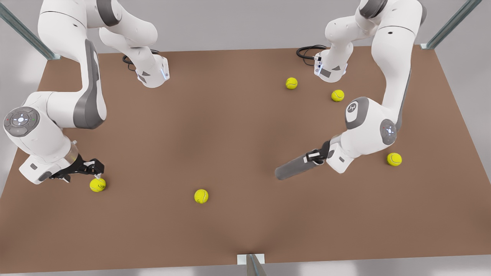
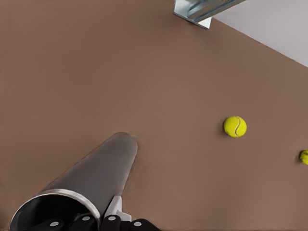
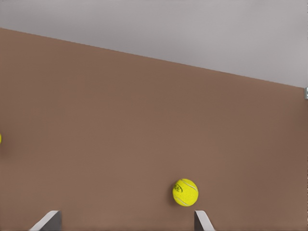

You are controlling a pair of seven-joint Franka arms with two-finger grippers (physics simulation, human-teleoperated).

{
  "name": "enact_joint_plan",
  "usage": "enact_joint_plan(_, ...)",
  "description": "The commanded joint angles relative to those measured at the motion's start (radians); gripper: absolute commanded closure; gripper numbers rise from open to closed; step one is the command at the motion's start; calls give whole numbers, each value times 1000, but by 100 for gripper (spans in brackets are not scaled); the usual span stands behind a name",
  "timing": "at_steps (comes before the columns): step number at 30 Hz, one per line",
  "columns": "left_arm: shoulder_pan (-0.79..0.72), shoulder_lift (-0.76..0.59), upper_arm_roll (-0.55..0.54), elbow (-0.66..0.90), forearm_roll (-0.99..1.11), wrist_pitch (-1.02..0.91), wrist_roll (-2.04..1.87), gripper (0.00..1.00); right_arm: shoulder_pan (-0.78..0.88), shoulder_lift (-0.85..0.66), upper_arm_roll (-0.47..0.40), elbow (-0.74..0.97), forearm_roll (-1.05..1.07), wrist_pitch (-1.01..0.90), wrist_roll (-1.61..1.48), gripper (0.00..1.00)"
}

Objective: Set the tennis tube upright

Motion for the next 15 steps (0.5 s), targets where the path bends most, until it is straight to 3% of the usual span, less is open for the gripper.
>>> enact_joint_plan(1, 6, -3, 0, 0, 90, -6, -3, 79, -2, 0, 0, 0, 0, 0, -3, 0)
enact_joint_plan(15, 4, -42, -3, 8, 474, -145, -21, 79, 6, 43, 2, 12, 6, 15, 4, 0)
